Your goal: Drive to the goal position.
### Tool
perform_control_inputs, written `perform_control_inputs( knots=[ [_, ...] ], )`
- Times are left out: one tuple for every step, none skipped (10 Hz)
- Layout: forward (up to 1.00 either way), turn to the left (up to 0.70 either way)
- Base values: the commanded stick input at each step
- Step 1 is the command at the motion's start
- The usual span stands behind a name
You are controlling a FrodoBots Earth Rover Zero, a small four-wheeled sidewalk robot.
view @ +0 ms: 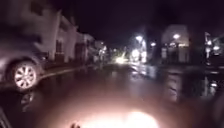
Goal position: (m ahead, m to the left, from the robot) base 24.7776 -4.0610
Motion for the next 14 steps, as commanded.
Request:
perform_control_inputs(
  knots=[
    [1.00,-0.27],
    [1.00,-0.27],
    [1.00,-0.27],
    [1.00,-0.27],
    [1.00,-0.22],
    [1.00,-0.05],
    [1.00,0.00],
    [1.00,0.00],
    [1.00,0.00],
    [1.00,0.00],
    [1.00,0.00],
    [1.00,0.00],
    [1.00,0.00],
    [1.00,0.00]
  ],
)
